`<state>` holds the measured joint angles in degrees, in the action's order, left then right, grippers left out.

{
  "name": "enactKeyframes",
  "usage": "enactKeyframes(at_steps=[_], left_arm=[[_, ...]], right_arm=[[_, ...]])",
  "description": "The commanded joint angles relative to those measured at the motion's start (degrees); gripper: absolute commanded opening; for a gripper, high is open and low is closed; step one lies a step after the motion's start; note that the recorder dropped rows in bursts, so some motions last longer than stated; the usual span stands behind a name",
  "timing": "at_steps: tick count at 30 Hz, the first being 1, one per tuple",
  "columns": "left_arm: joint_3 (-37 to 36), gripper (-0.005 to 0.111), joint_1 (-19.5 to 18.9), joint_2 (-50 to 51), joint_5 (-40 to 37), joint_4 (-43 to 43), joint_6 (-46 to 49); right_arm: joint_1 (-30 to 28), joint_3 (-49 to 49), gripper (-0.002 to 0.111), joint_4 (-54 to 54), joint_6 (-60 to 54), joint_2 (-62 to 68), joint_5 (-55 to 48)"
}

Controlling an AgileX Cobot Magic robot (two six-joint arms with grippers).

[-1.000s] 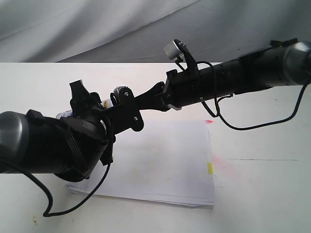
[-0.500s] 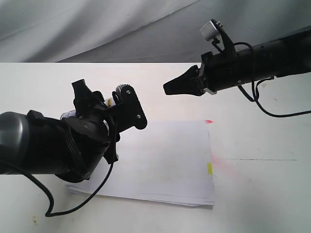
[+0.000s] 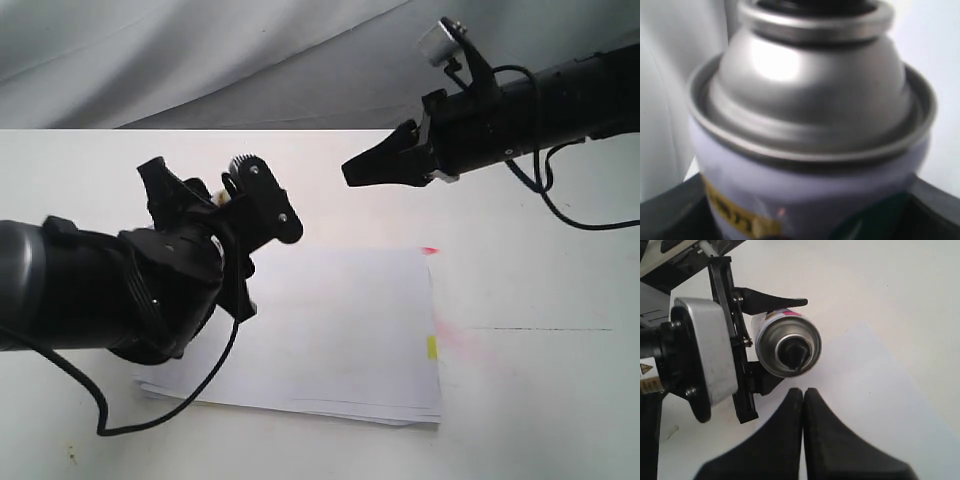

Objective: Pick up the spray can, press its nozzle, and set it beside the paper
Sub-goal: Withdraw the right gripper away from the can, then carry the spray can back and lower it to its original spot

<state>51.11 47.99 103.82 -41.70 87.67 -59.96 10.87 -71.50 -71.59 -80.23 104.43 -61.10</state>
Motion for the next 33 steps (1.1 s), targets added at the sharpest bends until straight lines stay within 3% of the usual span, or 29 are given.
enactKeyframes(at_steps=[1,5,11,17,27,30,33], left_arm=[[3.07,0.0,-3.55,-5.91,2.94,-1.43,-8.9],[5.3,0.0,-9.79,-11.69,10.05,-7.53,-10.64],[5.83,0.0,-23.3,-20.06,27.1,-16.38,-10.76],[5.83,0.0,-32.41,-21.67,44.62,-18.2,-10.76],[5.83,0.0,-35.41,-13.52,53.97,-19.34,-8.97],[5.83,0.0,-35.41,-10.54,53.97,-24.0,-2.74],[5.83,0.0,-35.41,-7.34,56.91,-32.26,10.34]], right_arm=[[-0.3,0.33,0.0,5.75,4.93,-6.54,2.21],[-0.41,0.33,0.0,11.12,9.84,-13.03,2.62],[-0.41,0.33,0.0,15.56,15.98,-23.83,2.62],[-0.41,0.33,0.0,19.25,20.92,-32.3,0.62],[-0.21,0.33,0.0,22.82,25.7,-39.89,-5.13],[-0.21,0.33,0.0,22.82,26.14,-41.44,-6.6],[-0.21,0.33,0.0,22.82,26.5,-42.3,-8.27]])
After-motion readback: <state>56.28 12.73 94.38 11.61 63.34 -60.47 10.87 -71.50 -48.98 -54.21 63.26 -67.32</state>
